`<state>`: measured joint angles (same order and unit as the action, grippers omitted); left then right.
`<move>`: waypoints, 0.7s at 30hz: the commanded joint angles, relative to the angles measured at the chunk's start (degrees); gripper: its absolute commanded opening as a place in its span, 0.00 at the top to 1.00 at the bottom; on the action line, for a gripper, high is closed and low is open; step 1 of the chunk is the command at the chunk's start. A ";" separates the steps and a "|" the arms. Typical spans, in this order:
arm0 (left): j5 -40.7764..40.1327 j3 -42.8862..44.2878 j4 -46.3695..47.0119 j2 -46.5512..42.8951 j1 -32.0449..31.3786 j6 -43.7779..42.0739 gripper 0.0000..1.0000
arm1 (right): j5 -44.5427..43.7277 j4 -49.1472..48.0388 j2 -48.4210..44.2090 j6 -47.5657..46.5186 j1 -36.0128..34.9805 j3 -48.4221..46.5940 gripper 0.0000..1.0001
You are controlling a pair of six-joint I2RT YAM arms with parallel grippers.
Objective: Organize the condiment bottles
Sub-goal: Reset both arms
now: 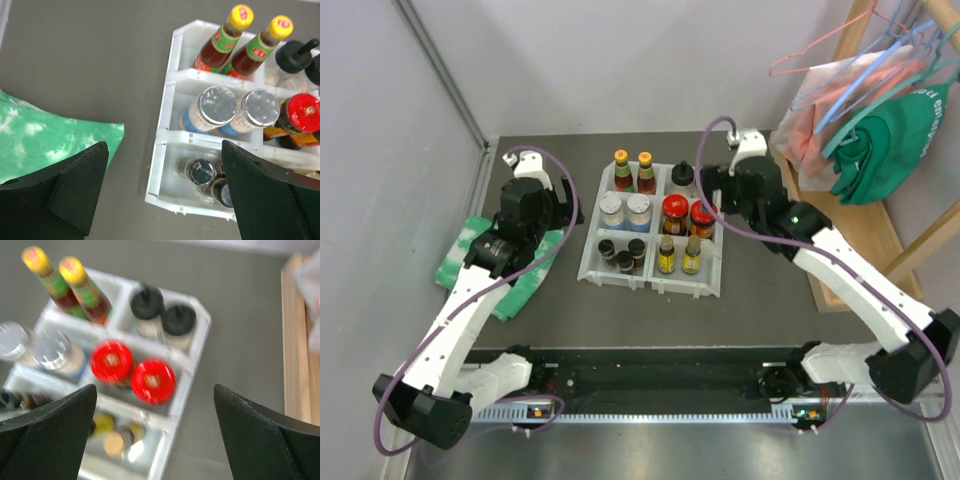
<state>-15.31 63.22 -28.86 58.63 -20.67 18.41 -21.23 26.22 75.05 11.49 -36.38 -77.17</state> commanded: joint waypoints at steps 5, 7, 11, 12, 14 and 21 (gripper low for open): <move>1.69 -4.50 -2.78 -2.47 0.10 2.59 0.01 | -4.96 8.41 -20.01 8.90 -0.36 20.46 0.01; 1.78 -5.82 -2.60 -2.64 0.19 2.94 0.01 | -5.39 9.55 -25.35 9.60 -0.44 24.16 0.01; 2.21 -7.23 -2.34 -3.69 0.19 3.12 0.01 | -6.54 12.27 -31.88 11.27 -0.44 28.03 0.01; 2.22 -7.58 -1.82 -3.96 0.19 3.21 0.01 | -6.63 12.28 -32.76 11.71 -0.36 28.47 0.01; 2.30 -8.46 -1.29 -4.75 0.19 3.12 0.01 | -6.89 12.37 -34.17 12.42 -0.44 28.56 0.01; 2.83 -9.52 -0.41 -6.25 0.10 2.50 0.01 | -8.21 13.77 -34.53 13.91 -0.36 28.47 0.01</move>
<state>-13.02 54.08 -31.66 54.06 -20.69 21.06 -27.44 39.44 40.56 23.66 -36.38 -48.42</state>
